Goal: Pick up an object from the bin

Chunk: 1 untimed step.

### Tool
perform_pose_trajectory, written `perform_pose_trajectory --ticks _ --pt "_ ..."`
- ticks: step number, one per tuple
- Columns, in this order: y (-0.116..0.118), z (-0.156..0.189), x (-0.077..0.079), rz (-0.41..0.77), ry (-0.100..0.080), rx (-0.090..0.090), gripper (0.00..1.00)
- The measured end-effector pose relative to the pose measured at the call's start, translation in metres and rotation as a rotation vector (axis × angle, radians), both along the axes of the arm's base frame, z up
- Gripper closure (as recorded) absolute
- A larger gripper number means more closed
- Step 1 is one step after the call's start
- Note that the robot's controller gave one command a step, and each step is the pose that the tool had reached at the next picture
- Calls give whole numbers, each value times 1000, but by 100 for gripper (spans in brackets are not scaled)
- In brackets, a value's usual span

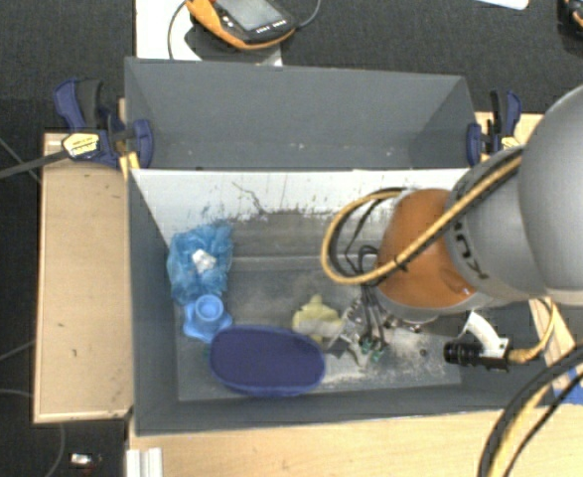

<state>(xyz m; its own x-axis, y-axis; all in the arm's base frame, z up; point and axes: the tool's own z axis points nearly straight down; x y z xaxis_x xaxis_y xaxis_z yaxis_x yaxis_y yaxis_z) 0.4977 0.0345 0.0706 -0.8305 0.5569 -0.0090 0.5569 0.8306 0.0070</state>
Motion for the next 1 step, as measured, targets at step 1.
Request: perform_pose_trajectory --ticks 1 --pt "0 16 -1 3 2 0 100"
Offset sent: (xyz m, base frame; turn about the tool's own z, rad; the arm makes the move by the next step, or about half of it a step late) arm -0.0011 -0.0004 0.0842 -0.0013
